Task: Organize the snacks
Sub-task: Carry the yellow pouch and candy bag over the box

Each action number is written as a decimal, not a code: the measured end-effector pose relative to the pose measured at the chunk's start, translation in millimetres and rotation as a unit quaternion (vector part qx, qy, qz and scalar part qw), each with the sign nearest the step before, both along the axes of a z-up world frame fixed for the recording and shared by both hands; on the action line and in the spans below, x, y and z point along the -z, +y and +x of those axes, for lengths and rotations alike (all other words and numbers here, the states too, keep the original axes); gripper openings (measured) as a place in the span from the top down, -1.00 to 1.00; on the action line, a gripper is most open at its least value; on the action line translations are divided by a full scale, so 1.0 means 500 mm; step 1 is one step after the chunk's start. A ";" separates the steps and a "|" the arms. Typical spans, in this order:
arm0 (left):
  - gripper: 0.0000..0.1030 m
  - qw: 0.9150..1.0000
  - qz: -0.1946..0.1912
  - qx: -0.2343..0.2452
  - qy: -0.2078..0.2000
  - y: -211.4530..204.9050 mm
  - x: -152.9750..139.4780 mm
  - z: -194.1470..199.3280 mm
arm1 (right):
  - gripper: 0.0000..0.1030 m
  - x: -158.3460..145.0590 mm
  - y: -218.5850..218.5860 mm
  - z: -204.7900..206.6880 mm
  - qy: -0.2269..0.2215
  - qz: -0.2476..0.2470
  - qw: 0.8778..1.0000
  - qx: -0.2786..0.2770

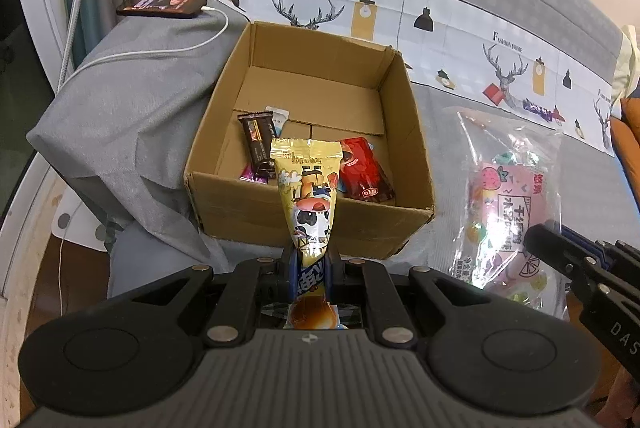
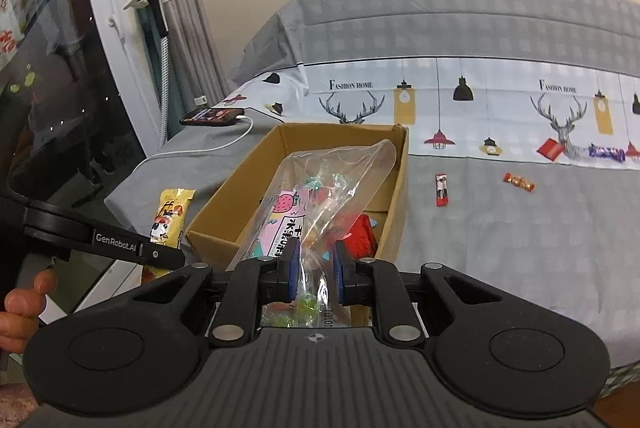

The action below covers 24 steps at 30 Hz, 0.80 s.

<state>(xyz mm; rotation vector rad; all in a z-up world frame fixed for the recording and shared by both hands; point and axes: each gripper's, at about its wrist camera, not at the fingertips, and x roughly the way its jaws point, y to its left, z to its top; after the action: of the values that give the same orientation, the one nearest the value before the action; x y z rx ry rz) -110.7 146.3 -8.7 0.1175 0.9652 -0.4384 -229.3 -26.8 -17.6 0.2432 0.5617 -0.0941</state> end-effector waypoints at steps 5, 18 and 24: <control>0.75 1.000 0.006 0.004 -0.003 -0.003 0.008 0.000 | 0.64 0.004 0.008 0.007 0.009 -0.005 1.000 -0.006; 0.75 1.000 0.014 0.006 0.008 -0.010 0.029 0.026 | 0.64 0.015 0.007 0.042 0.035 -0.008 0.999 -0.010; 0.75 1.000 0.018 0.006 0.013 -0.019 0.037 0.037 | 0.64 0.020 0.006 0.063 0.045 -0.009 0.999 -0.013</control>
<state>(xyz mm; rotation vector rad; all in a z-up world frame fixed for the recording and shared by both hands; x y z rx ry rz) -92.3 136.9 -27.4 0.1515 0.9984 -0.4340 -197.7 -23.8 -27.6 0.2145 0.6532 -0.0862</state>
